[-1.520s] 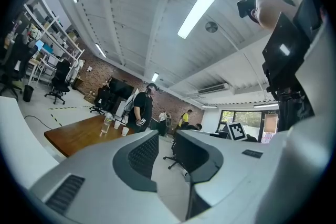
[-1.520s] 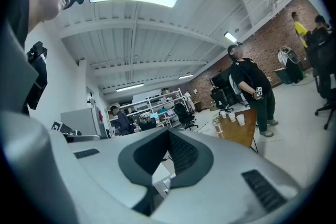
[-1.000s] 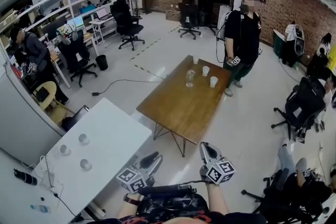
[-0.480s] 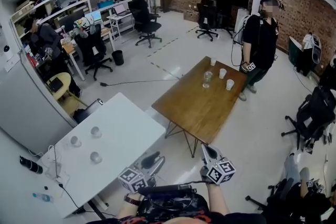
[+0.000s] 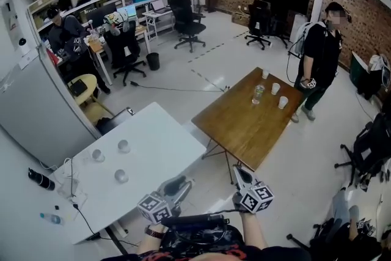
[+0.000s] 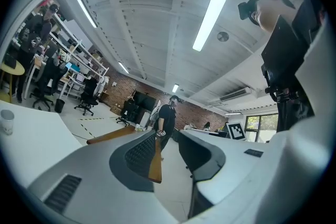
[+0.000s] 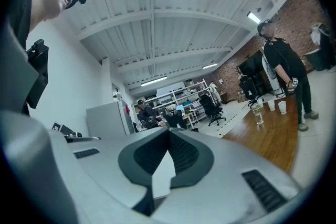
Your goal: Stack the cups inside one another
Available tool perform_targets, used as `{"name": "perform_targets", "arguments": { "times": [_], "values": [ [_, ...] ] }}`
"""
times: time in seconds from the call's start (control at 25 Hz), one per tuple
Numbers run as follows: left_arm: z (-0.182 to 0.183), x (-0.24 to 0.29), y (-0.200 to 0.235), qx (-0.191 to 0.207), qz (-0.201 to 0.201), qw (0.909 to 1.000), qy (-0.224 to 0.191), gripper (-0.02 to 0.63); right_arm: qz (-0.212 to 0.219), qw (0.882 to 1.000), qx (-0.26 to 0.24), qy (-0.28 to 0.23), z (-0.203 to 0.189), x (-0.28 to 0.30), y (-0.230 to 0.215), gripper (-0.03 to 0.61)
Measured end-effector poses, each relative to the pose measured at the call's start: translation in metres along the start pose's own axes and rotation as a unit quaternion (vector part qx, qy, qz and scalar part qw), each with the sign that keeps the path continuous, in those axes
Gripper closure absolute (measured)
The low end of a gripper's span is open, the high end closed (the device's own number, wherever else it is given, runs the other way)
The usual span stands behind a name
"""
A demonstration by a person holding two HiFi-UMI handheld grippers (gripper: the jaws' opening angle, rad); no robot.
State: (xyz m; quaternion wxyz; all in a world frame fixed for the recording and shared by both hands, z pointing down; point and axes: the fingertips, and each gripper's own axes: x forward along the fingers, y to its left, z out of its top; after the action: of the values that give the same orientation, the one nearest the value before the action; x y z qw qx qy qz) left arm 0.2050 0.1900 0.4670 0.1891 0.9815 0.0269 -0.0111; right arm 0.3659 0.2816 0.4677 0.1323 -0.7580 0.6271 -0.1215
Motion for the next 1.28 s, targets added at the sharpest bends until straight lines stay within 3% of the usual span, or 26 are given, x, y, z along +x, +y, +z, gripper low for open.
{"name": "perform_targets", "arguments": {
  "times": [0.24,0.48,0.64,0.96,1.12,1.28],
  "values": [
    [-0.001,-0.008,0.013,-0.003,-0.002,1.0,0.007,0.472,0.0,1.0,-0.004,0.0,-0.001,0.01,0.011,0.572],
    [0.007,-0.039,0.012,-0.009,-0.002,0.9997,-0.023,0.472,0.006,1.0,-0.029,0.002,-0.007,0.015,0.043,0.572],
    [0.008,-0.005,0.008,-0.002,-0.037,0.9993,0.003,0.472,-0.026,0.999,-0.027,-0.014,0.013,0.005,0.025,0.572],
    [-0.004,0.036,-0.016,-0.001,-0.096,0.9949,0.032,0.472,-0.089,0.996,-0.011,-0.022,0.011,-0.042,-0.009,0.572],
    [-0.01,0.03,-0.019,-0.002,-0.089,0.9957,0.028,0.472,-0.074,0.996,-0.014,-0.038,0.011,-0.053,-0.002,0.572],
    [-0.014,0.018,-0.012,0.007,-0.065,0.9974,0.031,0.472,-0.031,0.998,-0.024,-0.046,0.012,-0.042,0.015,0.572]
  ]
}}
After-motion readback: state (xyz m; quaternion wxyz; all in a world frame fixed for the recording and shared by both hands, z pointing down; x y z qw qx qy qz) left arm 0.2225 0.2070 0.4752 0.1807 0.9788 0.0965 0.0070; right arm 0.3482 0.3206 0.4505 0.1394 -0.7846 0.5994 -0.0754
